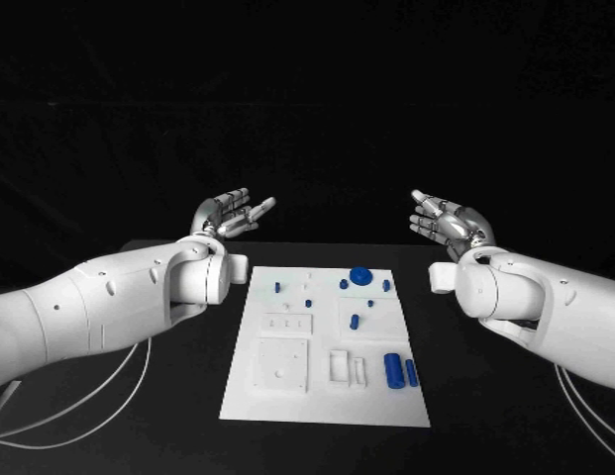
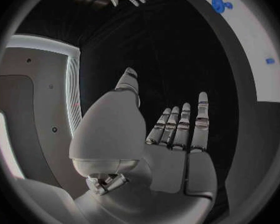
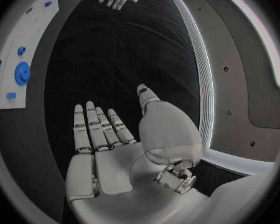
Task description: Assemble the parts on the task board
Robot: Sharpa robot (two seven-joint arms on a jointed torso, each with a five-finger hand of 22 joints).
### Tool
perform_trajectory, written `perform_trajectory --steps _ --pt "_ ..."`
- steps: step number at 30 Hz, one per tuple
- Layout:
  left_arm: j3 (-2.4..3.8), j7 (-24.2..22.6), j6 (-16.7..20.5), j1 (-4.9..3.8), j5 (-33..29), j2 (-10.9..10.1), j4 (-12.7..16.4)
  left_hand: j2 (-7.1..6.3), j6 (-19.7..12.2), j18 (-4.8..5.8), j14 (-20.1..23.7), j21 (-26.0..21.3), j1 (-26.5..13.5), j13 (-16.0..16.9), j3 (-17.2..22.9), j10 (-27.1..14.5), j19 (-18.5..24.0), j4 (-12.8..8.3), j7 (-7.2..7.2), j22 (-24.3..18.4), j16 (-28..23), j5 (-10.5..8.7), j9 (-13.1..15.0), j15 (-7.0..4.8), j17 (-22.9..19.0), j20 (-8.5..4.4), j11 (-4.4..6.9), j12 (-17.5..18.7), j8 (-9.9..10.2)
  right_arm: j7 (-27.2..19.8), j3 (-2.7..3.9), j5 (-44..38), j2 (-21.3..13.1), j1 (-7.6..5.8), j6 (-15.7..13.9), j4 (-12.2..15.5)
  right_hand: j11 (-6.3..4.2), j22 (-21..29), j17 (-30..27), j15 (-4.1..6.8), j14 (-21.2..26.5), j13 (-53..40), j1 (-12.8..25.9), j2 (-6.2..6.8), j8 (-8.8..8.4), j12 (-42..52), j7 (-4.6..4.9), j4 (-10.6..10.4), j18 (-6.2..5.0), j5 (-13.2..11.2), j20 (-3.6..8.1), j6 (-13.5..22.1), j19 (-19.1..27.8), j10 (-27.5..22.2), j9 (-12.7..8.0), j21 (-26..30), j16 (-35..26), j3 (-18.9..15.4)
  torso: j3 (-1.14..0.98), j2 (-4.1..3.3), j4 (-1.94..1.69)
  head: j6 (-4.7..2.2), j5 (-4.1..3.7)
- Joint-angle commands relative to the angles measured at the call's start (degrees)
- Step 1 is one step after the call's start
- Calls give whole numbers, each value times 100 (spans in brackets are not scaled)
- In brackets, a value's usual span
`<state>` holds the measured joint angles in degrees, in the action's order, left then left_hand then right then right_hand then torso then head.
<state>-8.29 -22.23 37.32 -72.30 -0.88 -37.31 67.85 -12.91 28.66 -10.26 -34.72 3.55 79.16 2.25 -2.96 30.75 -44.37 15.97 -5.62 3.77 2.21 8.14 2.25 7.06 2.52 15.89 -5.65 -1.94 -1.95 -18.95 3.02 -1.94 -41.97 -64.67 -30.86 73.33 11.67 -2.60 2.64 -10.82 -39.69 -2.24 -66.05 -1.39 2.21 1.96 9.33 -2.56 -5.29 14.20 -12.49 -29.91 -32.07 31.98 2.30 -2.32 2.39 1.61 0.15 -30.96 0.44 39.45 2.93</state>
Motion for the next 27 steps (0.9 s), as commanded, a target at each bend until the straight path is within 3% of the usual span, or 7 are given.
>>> perform_trajectory --steps 1,7,12,13,18,21,27 --pt "-111 560 -730 -233 -91 148 -434 -48 145 -111 -152 36 319 12 -6 148 -185 94 -30 19 42 42 15 28 13 54 -30 -43 -41 882 58 -385 64 -101 1402 -383 50 -24 24 -75 -382 -18 -623 50 34 47 130 466 0 -39 15 -259 -257 246 21 -48 48 -26 2 2 3 5 4" --pt "-275 775 -974 -486 -118 305 -896 -51 149 -111 -151 37 320 12 -12 150 -186 95 -33 19 42 41 15 28 13 54 -33 -43 -41 1299 138 -518 135 -223 2009 -833 41 -42 40 -59 -871 -34 -892 64 52 63 113 995 11 -80 72 -628 -589 618 38 -69 65 65 2 2 3 5 4" --pt "-300 808 -1011 -525 -122 328 -966 -23 209 -114 -208 39 341 15 13 213 -195 91 -68 20 44 36 18 37 16 53 -60 -46 -44 1420 161 -556 156 -259 2186 -963 -68 -95 76 84 -1940 -75 -961 40 77 97 56 1352 -23 -57 200 -1450 -1575 1562 67 -133 86 221 2 2 3 5 4" --pt "-302 813 -1013 -527 -116 237 -779 -8 223 -117 -231 41 346 16 28 246 -202 89 -77 21 45 33 18 40 16 51 -67 -47 -45 1101 159 -2782 265 -256 1696 -1220 -109 -109 80 141 -2107 -89 -961 32 84 110 33 1407 -29 -55 246 -1668 -1869 1887 75 -156 83 260 9 -1 -10 -146 38" --pt "-303 747 -1021 -537 -65 112 -598 442 1031 -142 -1003 96 419 54 285 1161 -416 -243 -280 40 75 80 52 137 47 3 -261 -84 -78 1020 159 -4178 348 -257 1535 -1273 -362 -175 174 588 -3224 -109 -944 -14 145 137 -79 1633 -154 30 571 -2781 -2822 2806 126 -432 212 518 20 -27 -13 -176 38" --pt "-303 692 -1010 -571 -3 14 -437 907 1846 355 -2299 326 355 108 211 2394 -872 -1000 -371 102 148 145 83 255 84 -551 -346 -114 -115 1001 160 -5046 407 -264 1490 -1300 -492 -261 321 874 -4037 -108 -923 -1 156 138 -107 1774 -317 81 779 -3013 -3542 3049 133 -739 393 687 30 -62 -35 -226 23" --pt "-305 673 -1030 -710 158 -222 9 1212 2943 519 -3026 658 495 104 220 3330 -1361 -1439 -274 203 333 258 134 0 113 -911 -184 -152 -191 1047 161 -6604 503 -326 1601 -1281 -628 -526 1145 1123 -4723 -106 -864 193 136 133 -201 1900 -570 224 1052 -3280 -4683 3317 126 -1352 1721 851 66 -206 -111 -338 -21"
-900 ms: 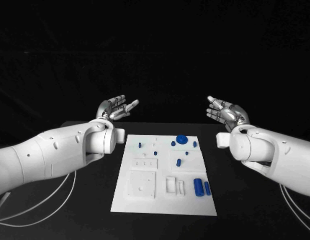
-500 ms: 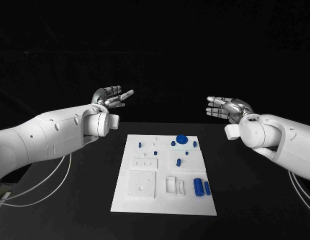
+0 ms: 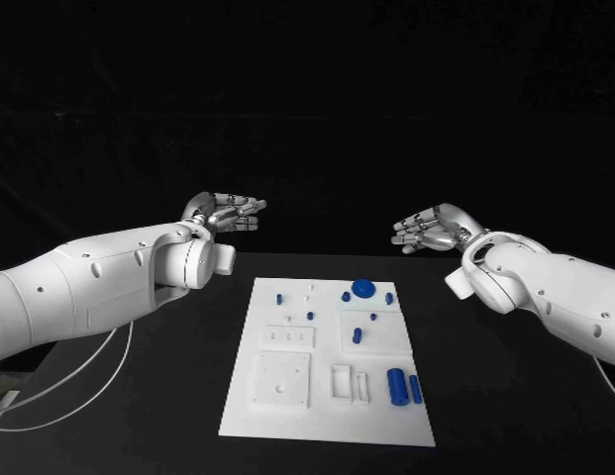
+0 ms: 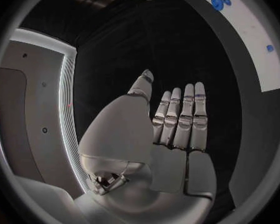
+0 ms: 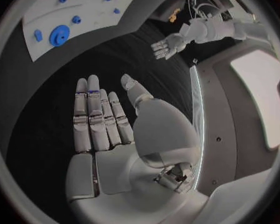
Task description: Assemble the parts on the task board
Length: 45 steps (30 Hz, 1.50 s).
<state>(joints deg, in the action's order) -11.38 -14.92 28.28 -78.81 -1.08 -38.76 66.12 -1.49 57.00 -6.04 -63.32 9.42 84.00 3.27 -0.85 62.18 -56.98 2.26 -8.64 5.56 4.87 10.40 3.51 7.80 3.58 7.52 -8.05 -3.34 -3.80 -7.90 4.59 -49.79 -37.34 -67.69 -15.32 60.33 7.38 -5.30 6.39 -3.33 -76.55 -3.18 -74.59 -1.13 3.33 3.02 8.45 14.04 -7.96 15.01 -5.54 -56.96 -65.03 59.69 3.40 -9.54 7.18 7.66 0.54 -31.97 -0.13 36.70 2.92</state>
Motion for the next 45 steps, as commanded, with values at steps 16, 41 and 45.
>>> perform_trajectory --steps 16,41,45 --pt "3 -96 -210 -357 406 -621 1440 102 143 215 -246 230 -75 3 -4 257 -75 -258 35 51 27 43 7 -109 4 -174 80 -10 7 309 6 -4141 443 -125 362 -28 -192 -1540 2179 346 -653 -13 215 483 21 27 -196 220 -154 165 689 -527 -1919 390 16 -2048 4329 876 79 -537 -359 -182 -136" --pt "3 -57 -277 -455 540 -693 1819 116 121 198 -197 278 -196 4 -45 193 -32 -365 27 12 -11 38 7 -82 3 -145 56 -11 6 625 -29 -5219 683 -74 721 -198 -190 -1817 1982 322 -597 -12 103 563 19 25 -234 216 -153 142 662 -488 -2078 249 14 -1951 4668 729 84 -895 -489 -306 -340" --pt "3 -49 -287 -455 542 -688 1813 115 114 196 -190 280 -207 4 -54 181 -29 -375 24 4 -12 36 7 -78 3 -141 51 -11 7 640 -51 -5263 685 -46 801 -198 -194 -1858 1972 324 -590 -11 99 563 19 25 -232 218 -158 143 663 -506 -2079 263 14 -1946 4702 760 79 -921 -503 -295 -355"
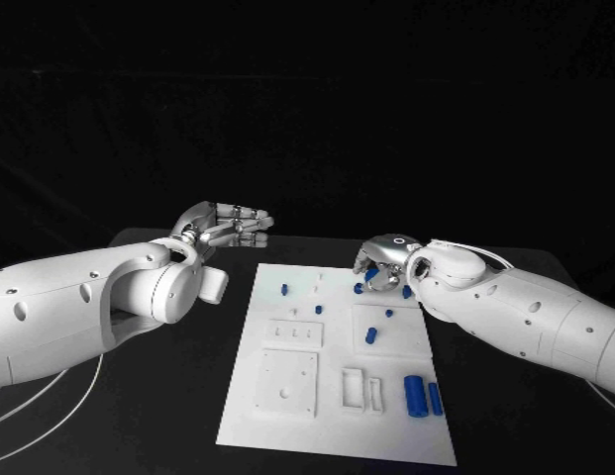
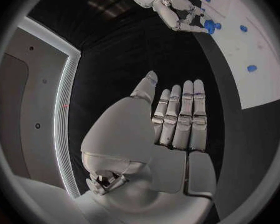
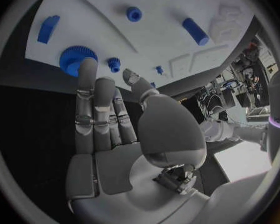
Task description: Assemble the parts on the task board
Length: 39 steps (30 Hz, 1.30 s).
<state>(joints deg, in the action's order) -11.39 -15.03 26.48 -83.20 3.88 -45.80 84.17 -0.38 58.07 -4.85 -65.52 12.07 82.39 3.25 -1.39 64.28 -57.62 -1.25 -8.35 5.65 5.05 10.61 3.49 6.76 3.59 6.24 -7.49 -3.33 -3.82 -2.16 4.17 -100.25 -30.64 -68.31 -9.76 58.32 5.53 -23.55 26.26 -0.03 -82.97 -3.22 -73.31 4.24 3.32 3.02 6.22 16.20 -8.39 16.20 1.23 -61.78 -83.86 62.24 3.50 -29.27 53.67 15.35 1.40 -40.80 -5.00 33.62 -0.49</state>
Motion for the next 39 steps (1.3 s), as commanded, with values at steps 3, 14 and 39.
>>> perform_trajectory --steps 3,14,39 --pt "4 -31 -109 -17 46 14 6 5 7 76 30 16 -46 6 -1 -29 35 -23 -5 -5 -30 15 9 26 2 -13 -5 -12 9 68 -19 -235 17 34 266 -3 -11 -54 -21 -4 55 -8 -23 27 21 25 -8 4 -116 14 -12 -37 -194 23 4 30 64 23 -7 -51 -18 2 -17" --pt "4 -24 -118 -17 48 12 4 13 4 72 35 20 -62 6 -13 -38 39 -34 -6 -18 -28 14 9 29 3 -8 -8 -13 7 79 -31 -295 44 68 239 -25 -12 -248 -43 0 71 -7 93 56 22 24 -4 0 -121 -213 -3 -130 -181 132 5 41 128 628 14 -115 -55 -46 -29" --pt "4 25 -172 -16 48 41 -39 26 -1 70 47 24 -93 6 -34 -54 42 -29 -9 -38 -26 13 9 33 3 -2 -13 -13 8 141 -33 -446 54 82 22 -46 -152 -769 -46 112 89 -12 132 -39 40 26 -6 -123 -58 -1176 99 -581 -124 709 18 -108 147 1984 85 -247 -77 -131 -67"
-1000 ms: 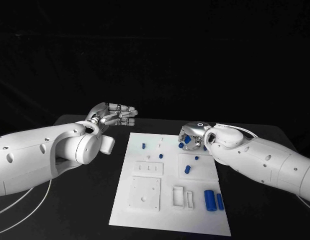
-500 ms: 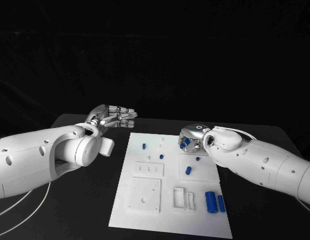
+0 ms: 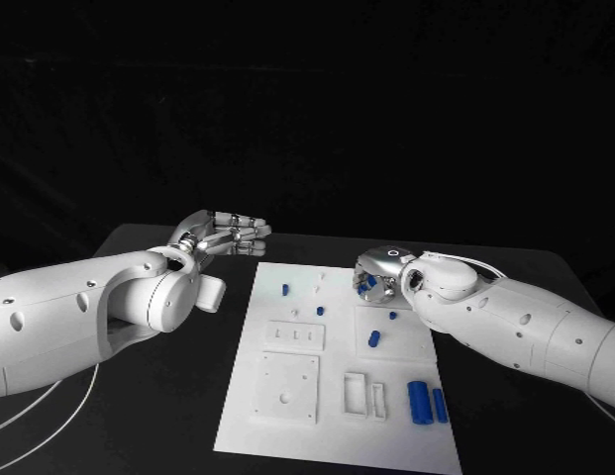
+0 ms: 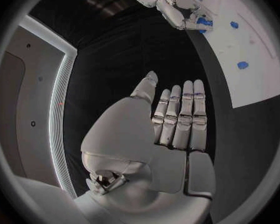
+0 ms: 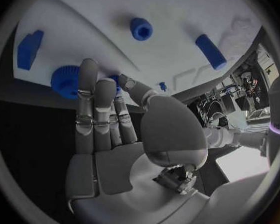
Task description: Assemble the parts on the task board
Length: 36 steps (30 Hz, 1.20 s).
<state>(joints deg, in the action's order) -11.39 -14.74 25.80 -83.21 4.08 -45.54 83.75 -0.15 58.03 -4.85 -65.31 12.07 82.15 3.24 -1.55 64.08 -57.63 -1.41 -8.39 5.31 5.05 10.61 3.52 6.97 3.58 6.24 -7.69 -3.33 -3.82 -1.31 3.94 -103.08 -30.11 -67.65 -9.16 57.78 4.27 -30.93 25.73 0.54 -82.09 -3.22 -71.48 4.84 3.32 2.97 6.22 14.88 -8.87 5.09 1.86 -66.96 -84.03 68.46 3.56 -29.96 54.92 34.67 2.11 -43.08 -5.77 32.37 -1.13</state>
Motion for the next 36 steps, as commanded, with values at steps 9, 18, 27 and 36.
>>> perform_trajectory --steps 9,18,27,36 --pt "4 14 -118 -14 29 23 -8 1 1 69 31 27 -74 7 -29 -45 42 -13 -7 -16 -24 5 7 15 4 0 3 -13 6 233 -9 -326 -23 20 -634 135 -128 -942 35 137 -7 -14 -133 -78 34 32 -82 -12 138 -229 143 -341 196 430 23 -773 -12 294 33 -42 -16 -57 28" --pt "4 24 -123 -14 29 34 -26 3 1 68 36 29 -68 7 -35 -58 43 -19 -7 -27 -22 5 7 16 4 2 0 -12 6 459 -4 -398 6 17 -1130 377 -145 -1291 119 154 -9 -14 -176 -77 34 35 -97 -31 159 -236 174 -380 285 467 21 -825 -24 268 50 -54 -28 -125 87" --pt "4 35 -128 -14 29 73 -35 6 4 66 42 31 -67 8 -37 -73 44 -24 -8 -33 -23 1 6 19 4 4 -5 -14 6 687 3 -491 231 -2 -1409 388 -149 -1429 157 156 -11 -13 -176 -50 33 35 -102 -34 159 -236 176 -401 269 481 20 -753 -34 295 64 -83 -47 -194 124" --pt "4 45 -128 -15 29 129 -41 6 6 66 43 32 -71 8 -41 -87 47 -28 -7 -40 -21 4 7 20 4 6 -9 -13 6 857 4 -578 503 -17 -1579 142 -148 -1558 168 156 -21 -13 -172 -27 33 35 -104 -49 159 -236 174 -404 243 477 20 -656 -60 319 78 -105 -77 -207 160"
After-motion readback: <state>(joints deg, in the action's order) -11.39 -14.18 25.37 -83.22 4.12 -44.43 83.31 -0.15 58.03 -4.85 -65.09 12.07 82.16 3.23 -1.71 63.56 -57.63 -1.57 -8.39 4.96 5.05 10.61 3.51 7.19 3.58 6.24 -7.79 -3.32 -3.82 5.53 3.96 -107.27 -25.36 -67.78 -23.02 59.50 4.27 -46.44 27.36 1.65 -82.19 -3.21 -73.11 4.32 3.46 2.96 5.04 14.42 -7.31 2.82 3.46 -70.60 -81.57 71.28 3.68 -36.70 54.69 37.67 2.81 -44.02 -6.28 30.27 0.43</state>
